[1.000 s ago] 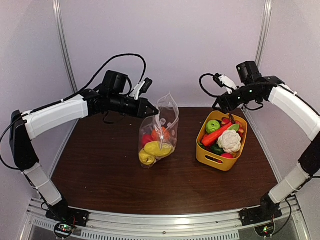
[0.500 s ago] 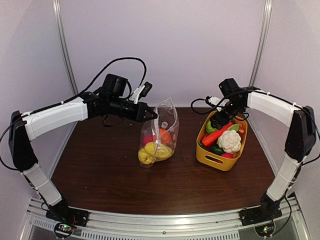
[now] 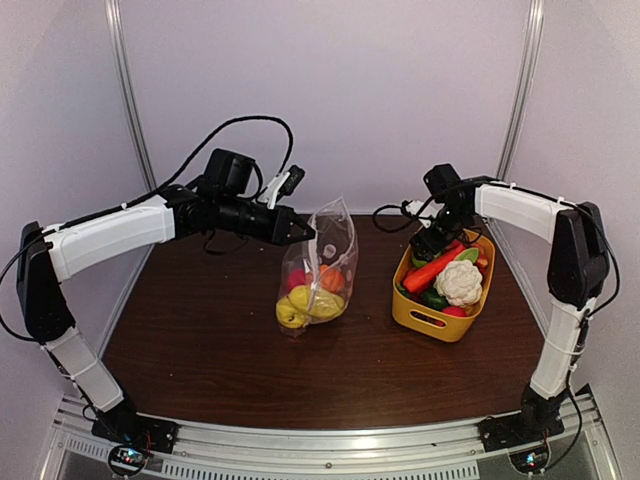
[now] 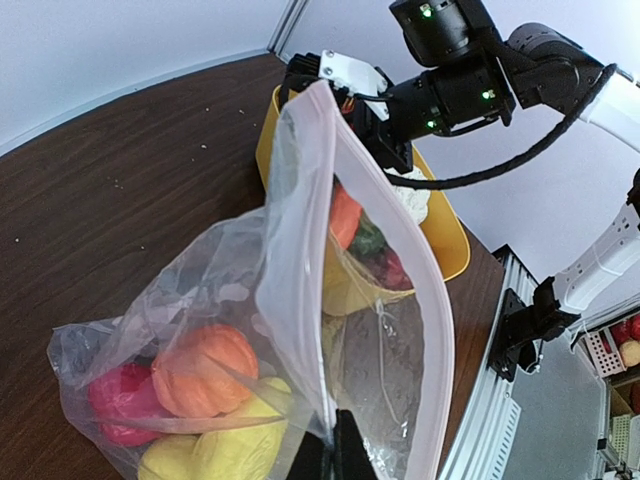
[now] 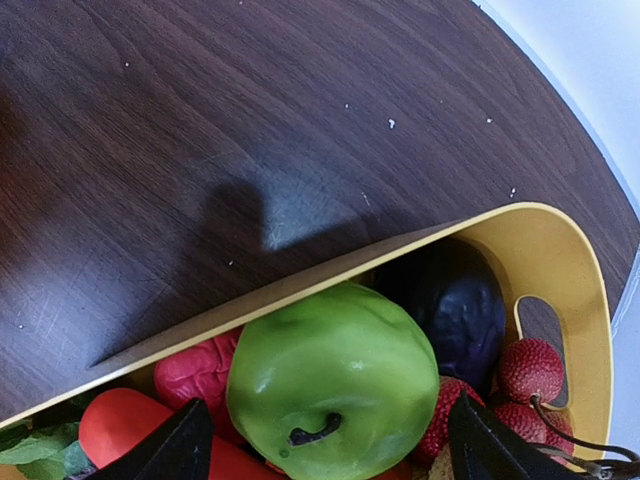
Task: Place the food in the zip-top bag and seal the zipper
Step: Pick up the fake fruit from the bin.
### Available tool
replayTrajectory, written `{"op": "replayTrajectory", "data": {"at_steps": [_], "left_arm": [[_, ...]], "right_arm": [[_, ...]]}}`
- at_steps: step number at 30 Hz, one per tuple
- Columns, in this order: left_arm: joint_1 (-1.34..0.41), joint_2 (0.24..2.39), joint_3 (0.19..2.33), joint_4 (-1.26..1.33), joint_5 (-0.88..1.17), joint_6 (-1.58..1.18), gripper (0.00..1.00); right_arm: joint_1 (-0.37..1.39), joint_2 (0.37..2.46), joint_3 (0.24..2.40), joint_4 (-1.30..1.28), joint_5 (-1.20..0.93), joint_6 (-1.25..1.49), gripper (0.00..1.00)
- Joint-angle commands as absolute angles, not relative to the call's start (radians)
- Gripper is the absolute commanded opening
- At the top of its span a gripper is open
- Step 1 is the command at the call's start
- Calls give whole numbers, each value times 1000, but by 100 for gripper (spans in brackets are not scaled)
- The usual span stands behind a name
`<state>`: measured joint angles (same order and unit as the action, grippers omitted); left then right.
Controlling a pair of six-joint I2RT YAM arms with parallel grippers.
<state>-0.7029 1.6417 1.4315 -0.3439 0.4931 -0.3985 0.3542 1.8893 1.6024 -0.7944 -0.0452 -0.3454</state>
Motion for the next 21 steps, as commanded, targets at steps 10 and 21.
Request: {"op": "replayTrajectory", "data": {"at_steps": [10,21], "left_arm": [[-703,1639,1424,-307,514,-389,0],[-703,1652,1424,-304,525,-393,0]], "right_arm": [[362,1931,1667,-834,-41,-330,70],[361,1698,1558,-812,-89,-318,59]]}}
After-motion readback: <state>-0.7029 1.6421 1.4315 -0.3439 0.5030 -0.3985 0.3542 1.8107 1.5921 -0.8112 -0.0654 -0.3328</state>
